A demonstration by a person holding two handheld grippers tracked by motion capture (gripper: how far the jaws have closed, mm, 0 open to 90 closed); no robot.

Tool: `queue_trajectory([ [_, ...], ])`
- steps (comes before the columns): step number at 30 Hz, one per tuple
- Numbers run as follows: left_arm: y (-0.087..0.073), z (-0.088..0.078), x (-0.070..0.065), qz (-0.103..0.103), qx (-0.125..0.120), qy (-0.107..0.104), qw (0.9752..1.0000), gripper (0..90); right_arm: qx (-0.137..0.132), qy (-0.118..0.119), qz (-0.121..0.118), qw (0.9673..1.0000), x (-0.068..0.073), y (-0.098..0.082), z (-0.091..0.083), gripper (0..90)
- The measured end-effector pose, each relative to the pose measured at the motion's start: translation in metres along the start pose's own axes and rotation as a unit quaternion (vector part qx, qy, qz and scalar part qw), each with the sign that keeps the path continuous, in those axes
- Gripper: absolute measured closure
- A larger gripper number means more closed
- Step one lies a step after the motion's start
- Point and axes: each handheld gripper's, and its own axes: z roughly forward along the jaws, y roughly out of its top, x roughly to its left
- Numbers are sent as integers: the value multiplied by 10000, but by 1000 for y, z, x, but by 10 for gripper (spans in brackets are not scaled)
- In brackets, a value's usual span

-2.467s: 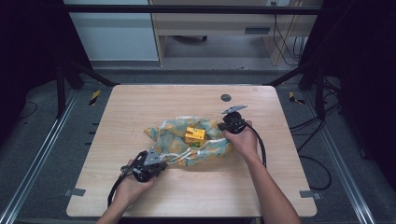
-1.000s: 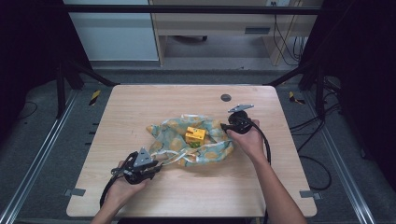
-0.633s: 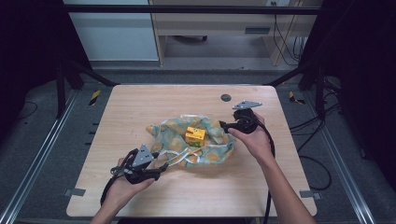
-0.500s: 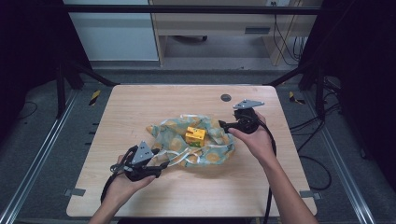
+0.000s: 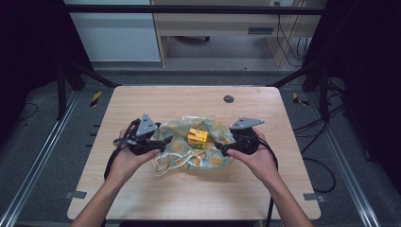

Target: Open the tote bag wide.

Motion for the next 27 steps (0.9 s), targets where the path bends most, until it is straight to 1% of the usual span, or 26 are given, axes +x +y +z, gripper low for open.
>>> queue_trajectory([
  [2, 5, 6, 6, 14, -3, 32, 10000, 327, 58, 42, -53, 10000, 4, -5, 3, 182],
  [3, 8, 11, 10, 9, 14, -6, 10000, 326, 80, 56, -58, 9999, 6, -7, 4, 183],
  [5, 11, 22, 14, 6, 92, -176, 9998, 324, 146, 97, -90, 9998, 9, -11, 9, 189],
  [6, 12, 25, 16, 55, 155, -216, 9996, 327, 193, 104, -118, 9997, 10, -13, 11, 190],
  [7, 13, 31, 16, 78, 221, -283, 9993, 328, 202, 99, -134, 9997, 11, -13, 12, 196],
  [10, 12, 40, 16, 174, 376, -338, 9986, 330, 252, 121, -171, 9995, 13, -16, 17, 213],
  [12, 11, 44, 16, 282, 455, -335, 9980, 350, 320, 132, -211, 9992, 13, -17, 20, 231],
  [13, 10, 47, 16, 296, 511, -380, 9975, 360, 386, 162, -267, 9988, 13, -18, 22, 242],
  [15, 8, 51, 17, 352, 619, -363, 9968, 381, 495, 189, -328, 9981, 14, -19, 27, 265],
  [17, 6, 55, 18, 386, 703, -360, 9961, 435, 549, 208, -379, 9976, 14, -21, 31, 281],
  [19, 6, 56, 19, 362, 703, -373, 9962, 487, 605, 191, -392, 9972, 14, -23, 33, 300],
  [21, 5, 58, 19, 374, 687, -425, 9960, 578, 640, 203, -396, 9970, 13, -27, 35, 330],
  [22, 5, 59, 18, 370, 689, -435, 9960, 605, 650, 222, -376, 9969, 13, -29, 36, 355],
  [23, 5, 60, 18, 416, 739, -447, 9954, 640, 669, 241, -382, 9967, 13, -30, 36, 385],
  [25, 4, 64, 18, 403, 776, -421, 9953, 695, 702, 284, -401, 9963, 13, -34, 36, 449],
  [26, 3, 65, 18, 396, 790, -438, 9951, 741, 725, 300, -415, 9961, 13, -35, 35, 501],
  [27, 2, 65, 18, 329, 777, -408, 9956, 768, 741, 307, -436, 9958, 13, -35, 35, 536],
])
